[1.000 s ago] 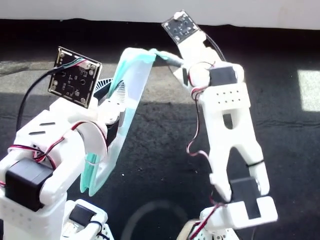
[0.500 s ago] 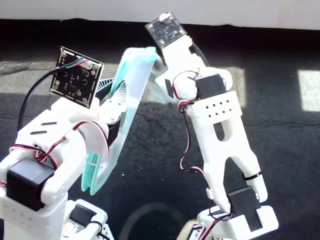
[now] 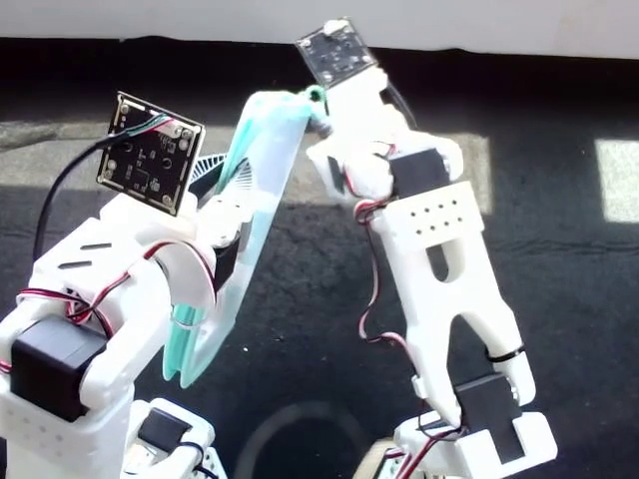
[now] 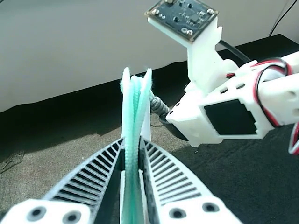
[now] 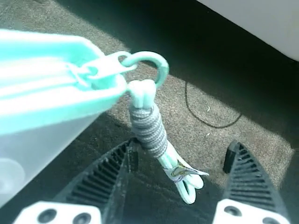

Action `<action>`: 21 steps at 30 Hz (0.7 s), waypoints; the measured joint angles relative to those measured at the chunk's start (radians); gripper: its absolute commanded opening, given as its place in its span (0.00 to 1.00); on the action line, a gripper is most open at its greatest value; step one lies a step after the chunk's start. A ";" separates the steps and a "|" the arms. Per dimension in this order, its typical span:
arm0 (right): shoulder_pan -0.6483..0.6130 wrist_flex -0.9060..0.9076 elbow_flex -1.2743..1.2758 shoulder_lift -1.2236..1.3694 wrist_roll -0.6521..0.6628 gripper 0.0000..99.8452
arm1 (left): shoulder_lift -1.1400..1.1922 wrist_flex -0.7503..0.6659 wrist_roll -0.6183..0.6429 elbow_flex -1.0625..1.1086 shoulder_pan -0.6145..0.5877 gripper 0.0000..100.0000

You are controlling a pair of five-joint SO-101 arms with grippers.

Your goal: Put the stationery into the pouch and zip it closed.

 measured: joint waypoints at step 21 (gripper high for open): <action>0.511 0.456 -0.319 -0.009 -0.009 0.01 | 0.387 -0.150 -0.068 0.032 -0.163 0.01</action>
